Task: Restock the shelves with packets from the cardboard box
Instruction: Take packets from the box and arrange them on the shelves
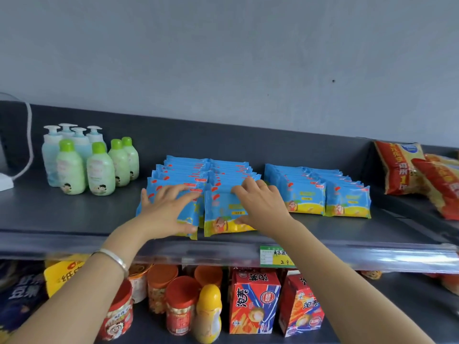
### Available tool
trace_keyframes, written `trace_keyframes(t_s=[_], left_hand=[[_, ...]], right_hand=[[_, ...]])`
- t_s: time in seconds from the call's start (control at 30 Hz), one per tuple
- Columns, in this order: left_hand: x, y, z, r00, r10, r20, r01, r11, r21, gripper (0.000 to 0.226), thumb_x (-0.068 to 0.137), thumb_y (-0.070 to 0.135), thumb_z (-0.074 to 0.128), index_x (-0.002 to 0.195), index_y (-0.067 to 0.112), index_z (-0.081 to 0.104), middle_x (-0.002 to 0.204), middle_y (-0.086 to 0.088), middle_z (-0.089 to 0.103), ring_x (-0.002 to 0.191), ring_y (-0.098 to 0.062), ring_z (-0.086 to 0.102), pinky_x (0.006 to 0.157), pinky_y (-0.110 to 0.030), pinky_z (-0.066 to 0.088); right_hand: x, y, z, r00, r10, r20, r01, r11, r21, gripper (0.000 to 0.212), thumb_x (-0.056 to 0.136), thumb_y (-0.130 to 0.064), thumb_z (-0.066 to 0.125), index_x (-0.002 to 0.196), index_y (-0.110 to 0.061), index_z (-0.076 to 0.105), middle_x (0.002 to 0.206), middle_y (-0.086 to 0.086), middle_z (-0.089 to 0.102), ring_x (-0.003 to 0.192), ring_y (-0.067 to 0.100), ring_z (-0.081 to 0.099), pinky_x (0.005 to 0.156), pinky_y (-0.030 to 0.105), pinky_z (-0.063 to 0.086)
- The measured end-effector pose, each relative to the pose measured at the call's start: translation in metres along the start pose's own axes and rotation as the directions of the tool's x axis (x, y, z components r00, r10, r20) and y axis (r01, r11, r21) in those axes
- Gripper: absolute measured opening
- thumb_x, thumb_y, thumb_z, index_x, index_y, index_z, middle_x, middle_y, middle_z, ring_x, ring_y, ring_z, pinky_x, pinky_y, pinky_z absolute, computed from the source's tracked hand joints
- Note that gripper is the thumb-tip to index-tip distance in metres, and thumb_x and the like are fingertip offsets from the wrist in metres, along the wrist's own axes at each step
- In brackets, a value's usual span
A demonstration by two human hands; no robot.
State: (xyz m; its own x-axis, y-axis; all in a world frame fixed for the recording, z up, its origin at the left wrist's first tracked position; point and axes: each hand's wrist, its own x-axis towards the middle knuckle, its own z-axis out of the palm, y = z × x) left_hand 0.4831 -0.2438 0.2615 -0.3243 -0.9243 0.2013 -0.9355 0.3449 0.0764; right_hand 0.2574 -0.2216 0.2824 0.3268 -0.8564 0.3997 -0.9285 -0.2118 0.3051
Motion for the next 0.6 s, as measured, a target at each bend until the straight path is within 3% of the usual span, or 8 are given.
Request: trace_keyframes(t_s=[0.17, 0.3, 0.4, 0.47, 0.53, 0.6], left_hand=[[0.008, 0.008, 0.008, 0.998, 0.010, -0.059, -0.011, 1.000, -0.018, 0.083, 0.081, 0.051, 0.061, 0.144, 0.049, 0.007, 0.153, 0.012, 0.002, 0.142, -0.019, 0.000, 0.109, -0.065, -0.002], [0.017, 0.017, 0.010, 0.994, -0.005, -0.105, 0.006, 1.000, 0.011, 0.081, 0.082, 0.052, 0.060, 0.145, 0.046, 0.010, 0.152, 0.012, 0.011, 0.141, -0.017, 0.004, 0.108, -0.067, -0.005], [0.025, 0.028, 0.004, 0.983, -0.035, -0.182, 0.018, 0.995, -0.096, 0.067, 0.082, 0.059, 0.055, 0.140, 0.040, 0.026, 0.147, 0.015, 0.028, 0.140, -0.013, 0.018, 0.110, -0.064, -0.003], [0.031, 0.039, 0.002, 0.976, -0.054, -0.209, 0.015, 0.982, -0.186, 0.071, 0.082, 0.061, 0.054, 0.142, 0.038, 0.022, 0.148, 0.012, 0.032, 0.139, -0.016, 0.025, 0.112, -0.059, 0.003], [0.039, 0.050, 0.004, 0.982, -0.062, -0.176, 0.034, 0.987, -0.158, 0.079, 0.082, 0.061, 0.053, 0.146, 0.034, 0.015, 0.152, 0.006, 0.026, 0.140, -0.021, 0.023, 0.112, -0.056, 0.006], [0.045, 0.055, 0.008, 0.987, -0.066, -0.145, 0.058, 0.997, -0.059, 0.084, 0.083, 0.063, 0.051, 0.149, 0.031, 0.010, 0.154, 0.003, 0.020, 0.141, -0.022, 0.020, 0.113, -0.054, 0.006]], right_hand=[[0.008, 0.000, 0.012, 0.992, 0.102, -0.080, -0.105, 0.994, -0.040, 0.059, 0.081, -0.051, 0.066, 0.127, -0.023, 0.041, 0.122, 0.004, 0.046, 0.107, 0.029, 0.048, 0.082, 0.040, 0.038], [0.007, 0.005, 0.018, 0.991, 0.091, -0.099, -0.087, 0.995, 0.042, 0.060, 0.081, -0.050, 0.065, 0.129, -0.025, 0.040, 0.126, 0.003, 0.044, 0.112, 0.030, 0.045, 0.083, 0.040, 0.041], [0.003, 0.010, 0.022, 0.988, 0.106, -0.112, -0.087, 0.983, 0.161, 0.063, 0.081, -0.048, 0.065, 0.134, -0.026, 0.039, 0.130, 0.002, 0.042, 0.116, 0.029, 0.042, 0.087, 0.039, 0.042], [0.000, 0.011, 0.027, 0.984, 0.136, -0.116, -0.104, 0.963, 0.248, 0.067, 0.081, -0.047, 0.067, 0.137, -0.025, 0.038, 0.136, 0.002, 0.038, 0.121, 0.028, 0.038, 0.092, 0.037, 0.042], [-0.004, 0.013, 0.033, 0.973, 0.203, -0.110, -0.149, 0.915, 0.375, 0.077, 0.080, -0.043, 0.070, 0.143, -0.024, 0.030, 0.143, 0.004, 0.029, 0.129, 0.028, 0.032, 0.099, 0.035, 0.039], [-0.007, 0.019, 0.038, 0.948, 0.315, -0.052, -0.227, 0.780, 0.583, 0.090, 0.079, -0.038, 0.073, 0.148, -0.022, 0.018, 0.146, 0.005, 0.024, 0.133, 0.026, 0.029, 0.104, 0.033, 0.036]])
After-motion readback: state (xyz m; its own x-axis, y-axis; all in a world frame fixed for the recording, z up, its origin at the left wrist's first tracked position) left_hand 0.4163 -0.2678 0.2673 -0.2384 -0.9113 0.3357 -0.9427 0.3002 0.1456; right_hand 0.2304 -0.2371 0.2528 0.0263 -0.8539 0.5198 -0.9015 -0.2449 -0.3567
